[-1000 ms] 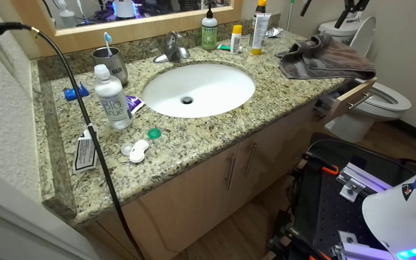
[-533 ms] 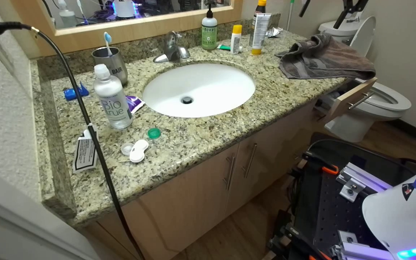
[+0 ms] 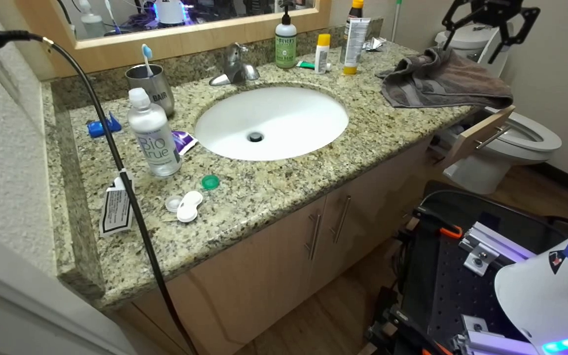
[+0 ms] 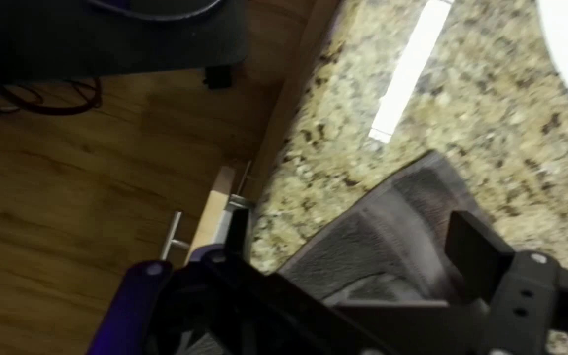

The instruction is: Open the top drawer below the towel

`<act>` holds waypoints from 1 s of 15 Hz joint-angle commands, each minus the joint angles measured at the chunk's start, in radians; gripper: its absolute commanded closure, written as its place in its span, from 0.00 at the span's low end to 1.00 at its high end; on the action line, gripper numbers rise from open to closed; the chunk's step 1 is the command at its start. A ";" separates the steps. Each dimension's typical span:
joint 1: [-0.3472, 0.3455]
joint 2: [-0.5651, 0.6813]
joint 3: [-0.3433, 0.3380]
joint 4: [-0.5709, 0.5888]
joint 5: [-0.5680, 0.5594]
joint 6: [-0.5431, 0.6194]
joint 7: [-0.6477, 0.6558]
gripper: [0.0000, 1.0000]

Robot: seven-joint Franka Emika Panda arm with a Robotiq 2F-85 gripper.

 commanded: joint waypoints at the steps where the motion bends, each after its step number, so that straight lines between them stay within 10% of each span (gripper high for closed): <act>1: -0.091 0.117 -0.022 0.009 -0.098 0.063 0.064 0.00; 7: -0.124 0.313 -0.044 0.033 -0.267 0.172 0.257 0.00; 15: -0.088 0.308 -0.055 0.018 -0.224 0.169 0.258 0.00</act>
